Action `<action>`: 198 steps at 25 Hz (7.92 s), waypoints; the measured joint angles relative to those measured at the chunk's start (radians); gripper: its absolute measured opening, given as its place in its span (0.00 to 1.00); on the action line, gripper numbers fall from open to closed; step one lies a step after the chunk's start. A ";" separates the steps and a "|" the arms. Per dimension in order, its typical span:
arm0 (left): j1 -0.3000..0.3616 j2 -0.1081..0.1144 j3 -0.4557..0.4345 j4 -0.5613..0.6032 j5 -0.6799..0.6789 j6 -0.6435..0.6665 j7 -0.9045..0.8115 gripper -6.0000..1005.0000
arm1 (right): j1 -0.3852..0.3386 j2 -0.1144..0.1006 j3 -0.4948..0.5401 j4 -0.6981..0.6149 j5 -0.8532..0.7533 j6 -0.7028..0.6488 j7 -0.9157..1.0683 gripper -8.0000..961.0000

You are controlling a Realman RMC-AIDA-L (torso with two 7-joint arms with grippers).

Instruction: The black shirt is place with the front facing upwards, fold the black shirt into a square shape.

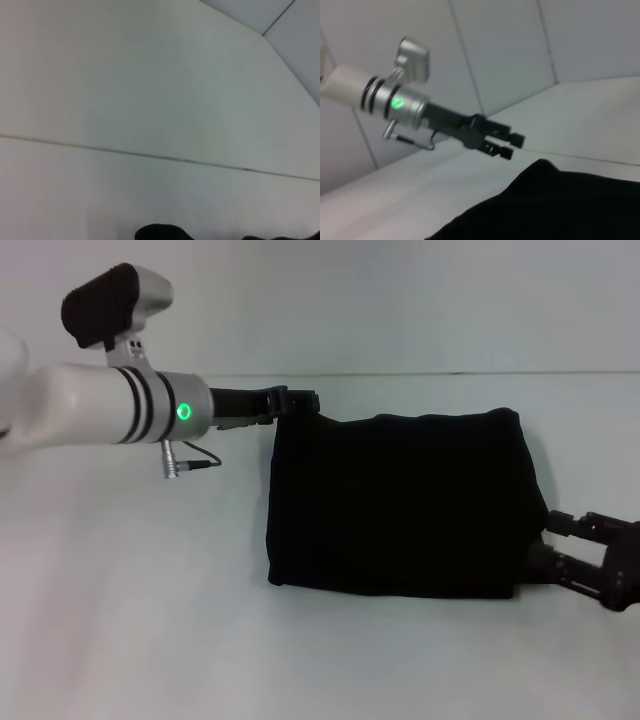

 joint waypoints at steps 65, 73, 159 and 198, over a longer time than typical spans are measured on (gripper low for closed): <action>-0.009 -0.111 0.048 -0.129 -0.042 -0.387 0.151 0.79 | 0.075 0.033 -0.005 -0.041 -0.060 -0.087 0.067 0.63; 0.017 -0.106 0.055 -0.080 -0.083 -0.330 0.160 0.44 | 0.070 0.032 -0.004 -0.042 -0.061 -0.086 0.068 0.63; 0.093 -0.098 0.037 -0.062 -0.447 -0.241 0.332 0.03 | 0.105 0.050 -0.032 -0.041 -0.060 -0.079 0.068 0.62; 0.376 0.132 -0.030 -0.055 -0.323 0.569 -0.111 0.61 | 0.060 -0.001 -0.001 -0.057 -0.057 -0.001 0.032 0.63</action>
